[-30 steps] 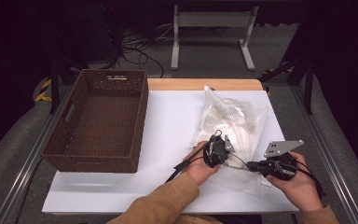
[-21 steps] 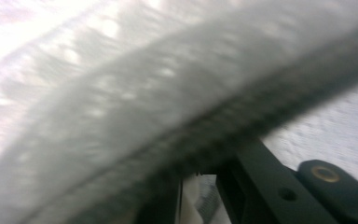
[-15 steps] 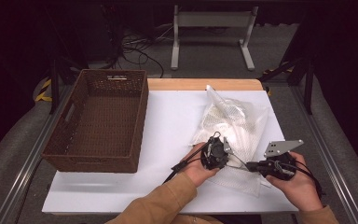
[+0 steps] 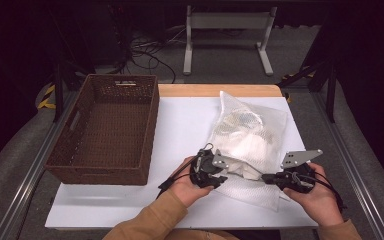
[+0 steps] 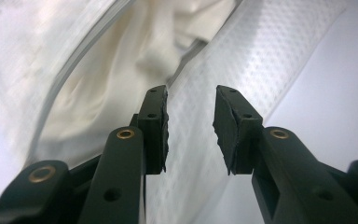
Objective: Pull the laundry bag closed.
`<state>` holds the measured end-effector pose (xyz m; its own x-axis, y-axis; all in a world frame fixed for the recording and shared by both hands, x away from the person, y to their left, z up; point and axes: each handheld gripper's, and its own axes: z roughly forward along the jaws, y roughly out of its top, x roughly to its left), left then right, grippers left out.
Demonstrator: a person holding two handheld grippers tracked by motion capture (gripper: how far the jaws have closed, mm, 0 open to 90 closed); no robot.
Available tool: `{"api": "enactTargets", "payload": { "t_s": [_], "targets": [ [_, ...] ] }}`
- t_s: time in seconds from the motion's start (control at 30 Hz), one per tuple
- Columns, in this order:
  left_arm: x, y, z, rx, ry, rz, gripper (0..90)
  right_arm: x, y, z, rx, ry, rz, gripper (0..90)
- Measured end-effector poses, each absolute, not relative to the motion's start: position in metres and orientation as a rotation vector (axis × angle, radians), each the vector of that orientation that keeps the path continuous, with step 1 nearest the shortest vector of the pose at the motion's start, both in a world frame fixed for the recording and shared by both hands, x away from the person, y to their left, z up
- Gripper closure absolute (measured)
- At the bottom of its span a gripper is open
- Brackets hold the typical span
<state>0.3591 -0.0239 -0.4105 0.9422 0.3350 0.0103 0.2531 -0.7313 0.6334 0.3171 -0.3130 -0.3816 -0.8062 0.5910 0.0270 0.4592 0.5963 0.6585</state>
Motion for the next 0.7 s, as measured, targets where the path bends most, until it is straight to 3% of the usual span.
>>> {"api": "enactTargets", "payload": {
  "t_s": [0.47, 0.7],
  "targets": [
    [0.360, 0.026, -0.422, 2.426, 0.587, 0.194, 64.0, 0.326, -0.273, -0.394, 0.763, 2.668, 0.966, 85.4],
    [0.368, 0.031, -0.431, 2.440, 0.699, 0.212, 52.8, 0.341, -0.246, -0.411, 0.721, 2.684, 0.890, 81.7]
  ]
}}
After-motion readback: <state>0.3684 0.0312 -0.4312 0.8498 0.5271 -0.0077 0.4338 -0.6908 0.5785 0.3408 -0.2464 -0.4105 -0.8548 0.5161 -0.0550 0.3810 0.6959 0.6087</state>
